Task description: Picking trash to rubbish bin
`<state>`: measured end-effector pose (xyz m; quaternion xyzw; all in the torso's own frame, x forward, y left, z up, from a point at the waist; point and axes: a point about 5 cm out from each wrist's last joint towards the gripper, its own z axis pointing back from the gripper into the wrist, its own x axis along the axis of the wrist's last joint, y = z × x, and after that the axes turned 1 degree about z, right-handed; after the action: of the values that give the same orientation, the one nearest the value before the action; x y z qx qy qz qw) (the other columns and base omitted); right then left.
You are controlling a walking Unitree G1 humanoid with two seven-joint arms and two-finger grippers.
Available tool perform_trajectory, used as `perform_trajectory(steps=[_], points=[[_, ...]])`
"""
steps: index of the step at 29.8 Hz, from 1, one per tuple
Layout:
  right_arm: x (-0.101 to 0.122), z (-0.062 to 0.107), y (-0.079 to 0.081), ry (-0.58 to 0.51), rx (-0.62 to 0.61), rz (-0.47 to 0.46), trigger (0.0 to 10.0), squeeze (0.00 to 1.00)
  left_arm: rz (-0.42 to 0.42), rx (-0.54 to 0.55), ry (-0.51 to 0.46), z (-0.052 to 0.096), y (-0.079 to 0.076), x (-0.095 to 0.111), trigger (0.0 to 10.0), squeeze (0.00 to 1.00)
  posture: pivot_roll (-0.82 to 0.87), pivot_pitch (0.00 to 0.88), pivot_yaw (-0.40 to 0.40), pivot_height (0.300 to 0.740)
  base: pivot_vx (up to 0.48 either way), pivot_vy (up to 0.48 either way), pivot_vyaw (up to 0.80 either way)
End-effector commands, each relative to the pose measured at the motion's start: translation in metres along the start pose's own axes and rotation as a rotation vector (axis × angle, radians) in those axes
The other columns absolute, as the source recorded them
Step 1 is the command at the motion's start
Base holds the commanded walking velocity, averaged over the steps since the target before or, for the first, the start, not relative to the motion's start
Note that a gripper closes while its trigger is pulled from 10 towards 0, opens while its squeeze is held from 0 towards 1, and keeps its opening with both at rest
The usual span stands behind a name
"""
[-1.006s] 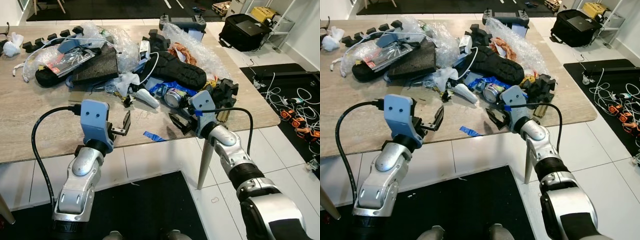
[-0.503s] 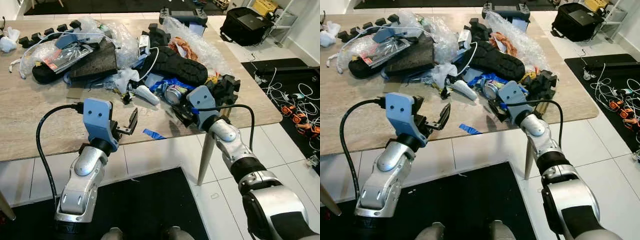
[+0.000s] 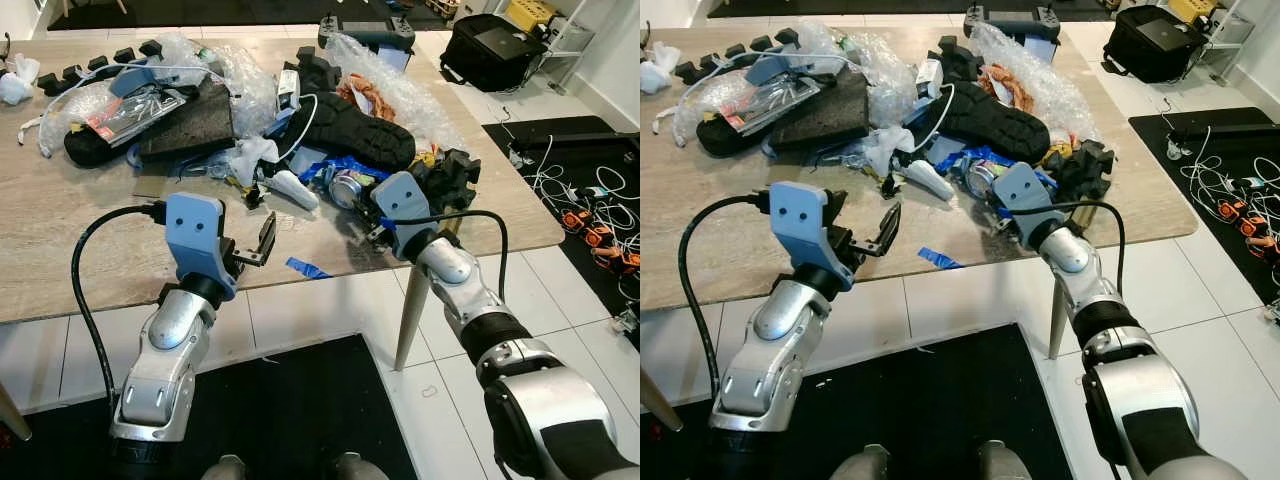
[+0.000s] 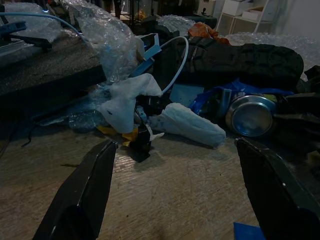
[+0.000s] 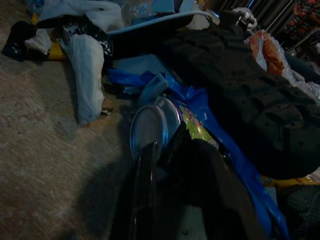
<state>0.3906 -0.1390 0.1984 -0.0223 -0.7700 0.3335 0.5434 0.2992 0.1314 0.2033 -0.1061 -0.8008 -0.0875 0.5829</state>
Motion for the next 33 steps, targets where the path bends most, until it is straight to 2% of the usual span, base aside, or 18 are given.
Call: perform_trajectory(steps=[1,5,6,7,8,12,13,14,24,27,28,31,33], points=[[0.000,-0.001,0.002,0.004,0.013,0.025,10.0,0.00,0.009,0.005,0.000,0.001,0.000,-0.002,10.0,0.00,0.03,0.255,-0.065,0.740,0.000,0.000,0.00],[0.003,-0.004,0.001,-0.008,0.006,0.027,10.0,0.00,0.007,0.007,-0.001,0.001,0.000,-0.002,10.0,0.00,0.03,0.254,-0.065,0.740,0.000,0.000,0.00],[0.006,-0.005,0.000,-0.021,0.006,0.022,4.8,0.00,0.007,0.007,-0.001,0.001,0.000,-0.002,10.0,0.00,0.03,0.251,-0.064,0.740,0.000,0.000,0.00],[0.006,-0.005,0.000,-0.021,0.006,0.022,4.8,0.00,0.007,0.007,-0.001,0.001,0.000,-0.002,10.0,0.00,0.03,0.251,-0.064,0.740,0.000,0.000,0.00],[0.009,-0.006,0.000,-0.038,0.011,0.022,0.0,0.00,0.006,0.007,-0.001,0.000,0.001,-0.002,10.0,0.00,0.03,0.251,-0.063,0.740,0.000,0.000,0.00],[0.013,-0.007,-0.001,-0.061,0.009,0.026,0.0,0.00,0.005,0.006,-0.002,0.000,0.000,-0.002,10.0,0.00,0.02,0.248,-0.063,0.740,0.000,0.000,0.00],[0.019,-0.010,-0.004,-0.085,-0.001,0.038,4.2,0.00,0.006,0.006,-0.005,-0.001,0.000,-0.002,10.0,0.00,0.02,0.247,-0.063,0.740,0.000,0.000,0.00],[0.022,-0.011,-0.006,-0.101,-0.006,0.041,10.0,0.00,0.007,0.007,-0.006,-0.002,0.000,-0.002,10.0,0.00,0.02,0.244,-0.063,0.740,0.000,0.000,0.00],[0.042,-0.018,-0.015,-0.189,-0.031,0.065,10.0,0.00,0.010,0.007,-0.015,-0.004,0.000,-0.001,10.0,0.00,0.02,0.244,-0.065,0.740,0.000,0.000,0.00],[0.052,-0.019,-0.018,-0.243,-0.039,0.094,10.0,0.00,0.010,0.008,-0.018,-0.004,0.000,-0.001,10.0,0.00,0.02,0.244,-0.065,0.740,0.000,0.000,0.00],[0.062,-0.019,-0.020,-0.298,-0.044,0.149,10.0,0.00,0.011,0.008,-0.019,-0.004,0.000,-0.001,10.0,0.00,0.02,0.245,-0.065,0.740,0.000,0.000,0.00],[0.068,-0.019,-0.022,-0.333,-0.049,0.200,10.0,0.00,0.012,0.007,-0.020,-0.004,0.000,-0.001,10.0,0.00,0.02,0.245,-0.065,0.740,0.000,0.000,0.00],[0.068,-0.019,-0.022,-0.333,-0.049,0.200,10.0,0.00,0.012,0.007,-0.020,-0.004,0.000,-0.001,10.0,0.00,0.02,0.245,-0.065,0.740,0.000,0.000,0.00]])
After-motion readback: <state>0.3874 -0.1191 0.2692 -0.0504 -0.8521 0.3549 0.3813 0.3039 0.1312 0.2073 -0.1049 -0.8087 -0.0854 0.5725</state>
